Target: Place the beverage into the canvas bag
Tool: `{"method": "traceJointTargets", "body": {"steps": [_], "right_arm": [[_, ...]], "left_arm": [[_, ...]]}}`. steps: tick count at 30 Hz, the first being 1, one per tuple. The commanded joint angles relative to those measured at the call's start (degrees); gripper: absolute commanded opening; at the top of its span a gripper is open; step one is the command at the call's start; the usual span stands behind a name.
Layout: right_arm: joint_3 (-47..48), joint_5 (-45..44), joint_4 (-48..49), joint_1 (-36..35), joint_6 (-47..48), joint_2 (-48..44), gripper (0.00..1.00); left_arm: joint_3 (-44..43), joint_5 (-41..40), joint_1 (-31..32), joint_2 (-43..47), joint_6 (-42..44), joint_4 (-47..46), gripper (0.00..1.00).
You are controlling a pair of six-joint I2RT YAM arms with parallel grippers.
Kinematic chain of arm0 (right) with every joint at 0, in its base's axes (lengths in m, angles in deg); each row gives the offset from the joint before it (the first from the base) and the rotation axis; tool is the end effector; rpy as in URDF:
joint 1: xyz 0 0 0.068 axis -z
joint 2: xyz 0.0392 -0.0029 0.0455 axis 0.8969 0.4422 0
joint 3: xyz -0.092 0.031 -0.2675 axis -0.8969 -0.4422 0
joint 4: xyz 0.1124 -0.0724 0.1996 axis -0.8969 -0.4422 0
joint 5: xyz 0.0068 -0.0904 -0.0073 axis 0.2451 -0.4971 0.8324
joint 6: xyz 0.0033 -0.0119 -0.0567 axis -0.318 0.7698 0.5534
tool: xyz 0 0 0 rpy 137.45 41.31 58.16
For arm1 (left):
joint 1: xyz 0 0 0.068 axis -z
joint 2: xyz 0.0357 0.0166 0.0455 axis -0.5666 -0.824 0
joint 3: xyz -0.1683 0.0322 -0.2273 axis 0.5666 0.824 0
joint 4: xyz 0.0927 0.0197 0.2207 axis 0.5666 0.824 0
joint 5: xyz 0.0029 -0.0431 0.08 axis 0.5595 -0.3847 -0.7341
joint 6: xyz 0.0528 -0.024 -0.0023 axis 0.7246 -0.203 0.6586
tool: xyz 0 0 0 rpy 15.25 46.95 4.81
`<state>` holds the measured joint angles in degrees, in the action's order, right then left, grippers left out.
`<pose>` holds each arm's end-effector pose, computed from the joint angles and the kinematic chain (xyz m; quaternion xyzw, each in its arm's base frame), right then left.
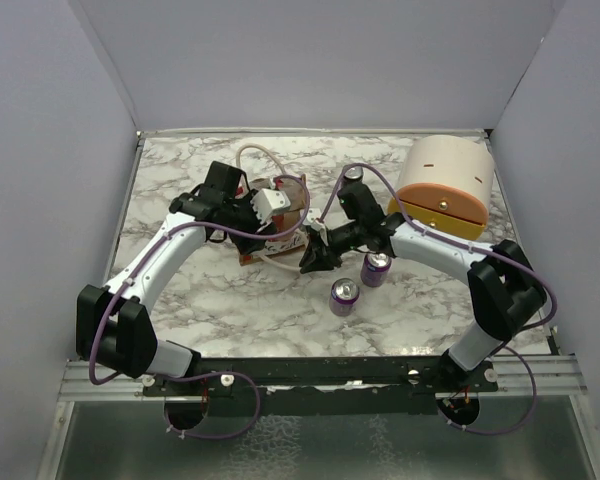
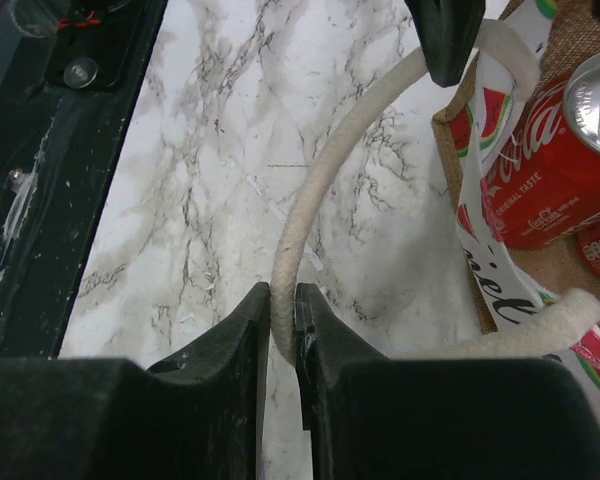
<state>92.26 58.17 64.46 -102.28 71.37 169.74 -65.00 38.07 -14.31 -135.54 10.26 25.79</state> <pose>0.2343 0.2301 0.2491 -0.6135 0.5764 0.4480 0.3012 0.2468 -0.1089 0.3076 0.5001 0.7858 -0.1514 0.3310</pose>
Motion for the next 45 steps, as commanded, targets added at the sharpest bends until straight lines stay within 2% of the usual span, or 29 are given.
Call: {"method": "traceJointTargets", "body": {"steps": [1,5,12,20,24,32,38,45], "right_arm": [[0.07,2.21,-4.71,-0.14,1.82,2.82,0.16],[1.23,3.36,-6.32,-0.15,2.48,4.71,0.15],[2.97,3.30,-7.47,-0.11,2.08,3.44,0.17],[10.35,1.51,-11.28,-0.02,1.28,-1.12,0.44],[14.81,0.10,-14.69,0.03,1.17,-2.22,0.63],[17.85,-8.95,-18.80,0.63,-0.33,-7.48,0.80],[13.88,-18.61,-22.91,1.76,0.03,-15.00,0.85],[1.69,-24.48,-24.75,4.48,0.83,-24.48,0.86]], "left_arm": [[2.65,-0.78,-0.49,0.48,3.27,0.48,0.59],[3.57,-0.39,-0.44,0.30,4.06,0.55,0.54],[-0.75,1.95,-0.51,-0.29,3.64,0.76,0.56],[-5.66,3.36,-0.53,-0.07,1.95,-1.28,0.65],[-7.43,3.21,-0.68,0.47,-0.17,-3.17,0.70],[-8.57,3.09,-1.58,0.74,-5.75,-7.24,0.81],[-8.09,2.95,-3.31,1.18,-10.74,-10.20,0.82],[-8.15,0.47,-3.76,1.49,-13.09,-11.86,0.82]]}}
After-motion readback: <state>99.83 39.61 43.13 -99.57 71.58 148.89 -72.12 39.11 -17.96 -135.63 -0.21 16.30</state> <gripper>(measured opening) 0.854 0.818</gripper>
